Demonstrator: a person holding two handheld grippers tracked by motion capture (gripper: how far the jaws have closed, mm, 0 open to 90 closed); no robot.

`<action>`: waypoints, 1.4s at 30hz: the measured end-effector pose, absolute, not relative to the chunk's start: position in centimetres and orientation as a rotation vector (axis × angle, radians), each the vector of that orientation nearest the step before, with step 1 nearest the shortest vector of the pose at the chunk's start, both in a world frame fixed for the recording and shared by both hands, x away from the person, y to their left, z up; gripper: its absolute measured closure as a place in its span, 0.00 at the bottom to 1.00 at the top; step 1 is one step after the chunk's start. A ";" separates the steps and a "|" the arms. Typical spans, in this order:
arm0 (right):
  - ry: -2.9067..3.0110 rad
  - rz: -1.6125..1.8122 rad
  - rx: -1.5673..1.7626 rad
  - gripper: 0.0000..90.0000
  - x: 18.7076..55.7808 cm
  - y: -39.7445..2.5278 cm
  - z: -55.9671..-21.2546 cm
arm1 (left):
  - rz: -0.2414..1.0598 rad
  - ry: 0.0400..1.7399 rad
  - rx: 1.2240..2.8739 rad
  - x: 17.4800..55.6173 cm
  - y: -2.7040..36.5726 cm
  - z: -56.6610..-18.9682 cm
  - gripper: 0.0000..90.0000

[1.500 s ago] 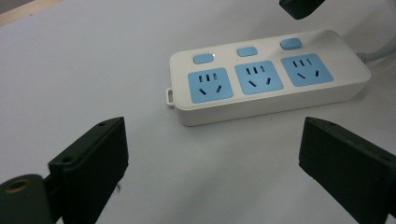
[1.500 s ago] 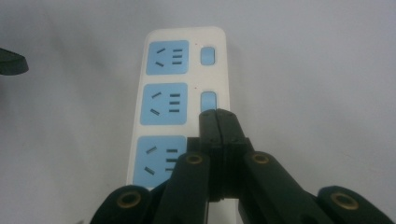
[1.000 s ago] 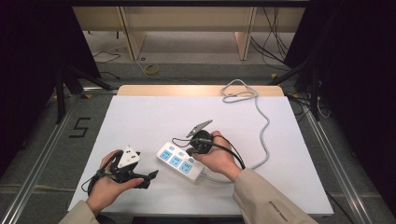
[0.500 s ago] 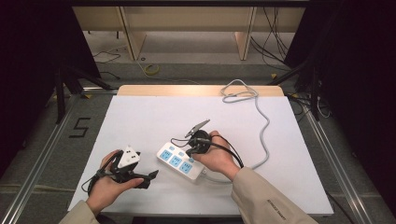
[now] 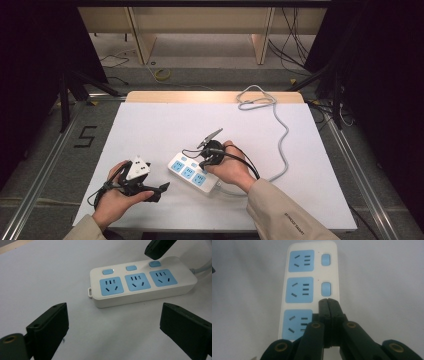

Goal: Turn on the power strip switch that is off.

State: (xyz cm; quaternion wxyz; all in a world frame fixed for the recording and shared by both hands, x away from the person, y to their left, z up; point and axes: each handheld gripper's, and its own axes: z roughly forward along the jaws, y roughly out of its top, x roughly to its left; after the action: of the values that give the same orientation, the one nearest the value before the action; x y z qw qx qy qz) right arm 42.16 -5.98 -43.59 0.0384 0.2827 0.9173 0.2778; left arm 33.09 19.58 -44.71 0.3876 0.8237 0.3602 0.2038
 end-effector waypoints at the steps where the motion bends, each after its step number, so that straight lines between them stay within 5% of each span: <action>1: 2.814 0.851 0.869 1.00 42.2 -6.0 -43.6 | 0.518 0.917 2.095 33.1 19.6 -44.7 0.09; 42: 2.847 0.764 0.877 1.00 42.1 -5.6 -44.0 | 0.519 0.912 2.099 33.1 19.5 -44.7 0.09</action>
State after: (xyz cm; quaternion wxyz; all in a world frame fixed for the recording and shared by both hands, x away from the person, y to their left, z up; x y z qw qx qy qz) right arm 42.09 -5.59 -44.02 0.0329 0.2850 0.9252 0.2483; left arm 33.07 19.48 -44.70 0.3873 0.8247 0.3582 0.2040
